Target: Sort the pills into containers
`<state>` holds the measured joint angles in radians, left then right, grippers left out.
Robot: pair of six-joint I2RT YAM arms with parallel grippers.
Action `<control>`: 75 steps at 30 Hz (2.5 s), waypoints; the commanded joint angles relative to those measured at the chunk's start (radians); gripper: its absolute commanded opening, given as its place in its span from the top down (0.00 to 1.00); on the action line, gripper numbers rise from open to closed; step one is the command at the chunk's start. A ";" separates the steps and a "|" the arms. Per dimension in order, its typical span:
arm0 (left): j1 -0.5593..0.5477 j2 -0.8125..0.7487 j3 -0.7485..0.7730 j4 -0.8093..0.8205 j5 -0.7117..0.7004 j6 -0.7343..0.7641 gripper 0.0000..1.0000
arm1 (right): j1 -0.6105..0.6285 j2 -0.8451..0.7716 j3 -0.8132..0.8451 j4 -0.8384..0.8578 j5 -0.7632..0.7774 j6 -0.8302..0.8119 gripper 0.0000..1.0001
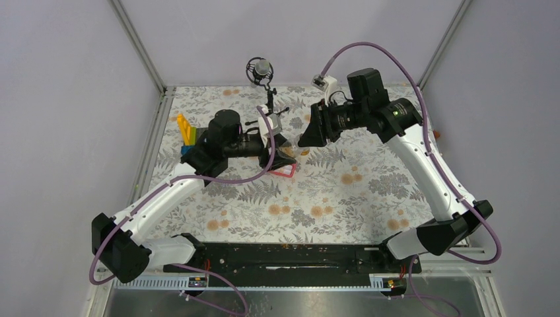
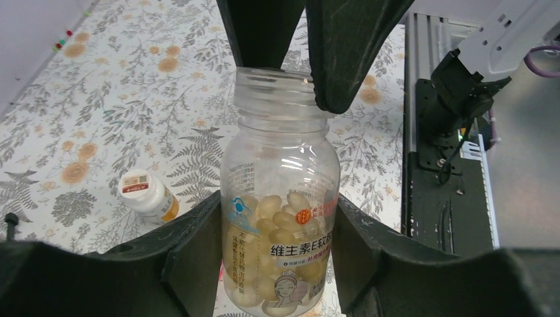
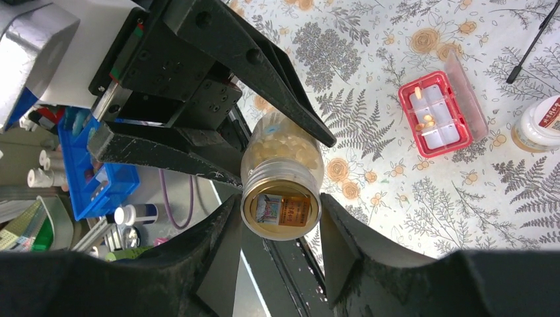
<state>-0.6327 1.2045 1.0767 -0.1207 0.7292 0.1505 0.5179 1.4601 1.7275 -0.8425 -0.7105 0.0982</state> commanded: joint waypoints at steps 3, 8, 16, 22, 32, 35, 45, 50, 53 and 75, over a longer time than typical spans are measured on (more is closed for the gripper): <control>-0.019 0.013 0.110 -0.023 0.056 0.060 1.00 | 0.040 0.004 0.006 -0.111 -0.053 -0.124 0.62; -0.036 0.022 0.114 -0.028 0.073 0.060 1.00 | 0.056 0.003 -0.027 -0.087 -0.082 -0.119 0.62; -0.042 0.009 0.058 0.147 0.025 -0.051 1.00 | 0.063 0.006 -0.049 -0.065 -0.114 -0.105 0.61; -0.043 0.001 -0.006 0.378 -0.079 -0.183 1.00 | 0.067 0.009 -0.078 -0.025 -0.114 -0.030 0.60; -0.044 0.021 0.000 0.368 -0.099 -0.056 1.00 | 0.073 0.044 -0.063 -0.096 -0.077 -0.023 0.60; -0.043 0.030 0.019 0.337 -0.127 -0.014 1.00 | 0.075 0.062 -0.049 -0.137 0.020 -0.009 0.60; -0.044 0.031 -0.098 0.505 -0.155 -0.092 1.00 | 0.090 0.111 -0.023 0.044 0.290 0.391 0.60; -0.043 0.010 -0.144 0.529 -0.196 -0.083 1.00 | 0.098 0.126 0.014 0.020 0.405 0.453 0.56; -0.042 0.012 -0.158 0.531 -0.189 -0.086 1.00 | 0.098 0.126 0.031 0.038 0.425 0.468 0.48; -0.013 0.011 -0.134 0.384 -0.140 -0.087 1.00 | -0.119 -0.040 -0.152 0.426 0.004 0.352 0.06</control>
<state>-0.6518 1.2297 0.8906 0.2558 0.5369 0.0536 0.4412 1.4960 1.6356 -0.5667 -0.4973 0.5407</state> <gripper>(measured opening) 0.534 0.942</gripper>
